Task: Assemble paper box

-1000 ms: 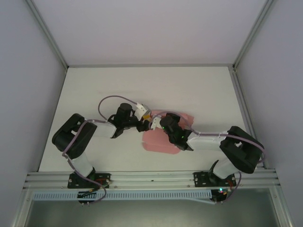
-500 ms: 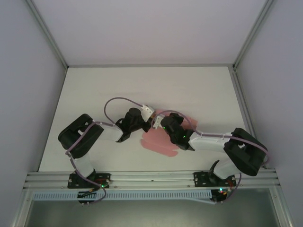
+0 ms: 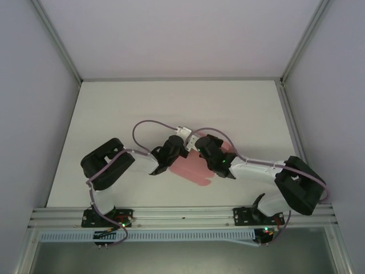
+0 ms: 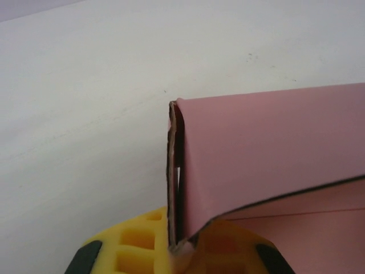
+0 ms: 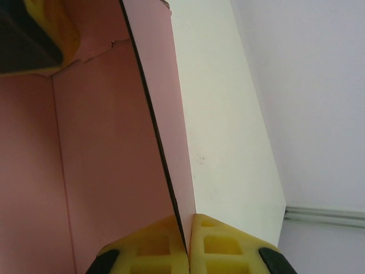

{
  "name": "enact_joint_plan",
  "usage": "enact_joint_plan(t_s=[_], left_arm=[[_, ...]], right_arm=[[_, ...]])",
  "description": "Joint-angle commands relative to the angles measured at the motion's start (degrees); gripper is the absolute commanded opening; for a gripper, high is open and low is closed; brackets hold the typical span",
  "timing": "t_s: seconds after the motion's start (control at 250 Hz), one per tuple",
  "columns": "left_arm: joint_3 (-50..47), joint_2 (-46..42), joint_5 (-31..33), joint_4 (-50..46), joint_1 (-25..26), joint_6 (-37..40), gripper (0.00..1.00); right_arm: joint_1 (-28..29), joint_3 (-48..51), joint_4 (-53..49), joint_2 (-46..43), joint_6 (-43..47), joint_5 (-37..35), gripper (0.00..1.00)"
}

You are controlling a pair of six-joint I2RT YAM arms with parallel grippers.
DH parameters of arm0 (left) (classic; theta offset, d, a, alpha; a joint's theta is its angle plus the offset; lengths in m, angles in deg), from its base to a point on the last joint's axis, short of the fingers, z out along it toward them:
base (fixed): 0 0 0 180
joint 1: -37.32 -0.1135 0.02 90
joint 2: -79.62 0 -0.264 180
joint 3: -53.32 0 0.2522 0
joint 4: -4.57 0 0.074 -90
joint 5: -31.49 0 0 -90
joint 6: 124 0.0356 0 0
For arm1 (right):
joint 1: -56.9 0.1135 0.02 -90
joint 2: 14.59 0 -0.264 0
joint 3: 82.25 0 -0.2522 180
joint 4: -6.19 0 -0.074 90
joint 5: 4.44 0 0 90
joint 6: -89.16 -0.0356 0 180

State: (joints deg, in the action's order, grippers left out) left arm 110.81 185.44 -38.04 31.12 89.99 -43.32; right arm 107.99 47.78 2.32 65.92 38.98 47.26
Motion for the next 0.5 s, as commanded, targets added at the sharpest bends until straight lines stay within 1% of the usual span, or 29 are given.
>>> enact_joint_plan(t_s=[0.0, 0.016, 0.032, 0.06, 0.072, 0.128, 0.184, 0.22, 0.272, 0.311, 0.367, 0.451, 0.499], left_arm=[[0.1, 2.4, 10.7, -4.5, -3.2, 0.0, 0.00], [0.1, 2.4, 10.5, -4.1, -3.0, 0.0, 0.00], [0.0, 2.4, 10.2, -4.0, -3.1, 0.1, 0.00], [0.0, 2.2, 7.9, -4.1, -3.0, 1.2, 0.00], [0.0, 2.1, 6.9, -4.0, -2.9, 1.8, 0.00], [-1.2, 1.1, 3.8, -1.9, -2.5, 3.7, 0.00], [-3.0, -0.6, -1.6, 1.1, -2.4, 5.2, 0.00], [-3.3, -1.6, -2.7, 1.1, -2.3, 4.2, 0.00], [-2.9, -2.6, -5.7, -0.9, -2.3, 4.8, 0.00], [-2.4, -3.1, -6.6, -2.1, -2.2, 4.8, 0.00], [-2.0, -4.0, -8.5, -3.6, -2.2, 5.5, 0.00], [-1.5, -5.0, -8.4, -5.3, -2.2, 5.0, 0.00], [-1.0, -5.6, -8.5, -6.4, -2.2, 4.1, 0.00]], right_arm=[[0.6, 0.1, -5.8, -1.5, -6.5, 7.7, 0.01], [0.6, 0.0, -5.8, -1.7, -6.9, 7.5, 0.04], [0.4, -0.1, -5.7, -1.7, -7.2, 7.5, 0.10], [0.0, 0.0, -5.0, -2.2, -7.7, 7.1, 0.25], [-0.1, -0.1, -4.6, -2.3, -8.0, 6.8, 0.30], [-1.3, -0.2, -4.8, -3.4, -8.8, 7.2, 0.38], [-3.1, -0.2, -5.6, -4.7, -8.6, 7.7, 0.48], [-4.7, -0.2, -6.3, -5.7, -8.2, 8.1, 0.50], [-7.5, -0.4, -9.0, -7.1, -7.4, 11.4, 0.52], [-8.8, -0.1, -8.2, -8.1, -7.4, 11.4, 0.52], [-9.2, 0.2, -7.1, -9.1, -5.6, 13.8, 0.53], [-9.2, -0.3, -6.5, -8.6, -1.0, 18.0, 0.52], [-9.2, -1.7, -7.7, -7.0, 0.6, 17.9, 0.50]])
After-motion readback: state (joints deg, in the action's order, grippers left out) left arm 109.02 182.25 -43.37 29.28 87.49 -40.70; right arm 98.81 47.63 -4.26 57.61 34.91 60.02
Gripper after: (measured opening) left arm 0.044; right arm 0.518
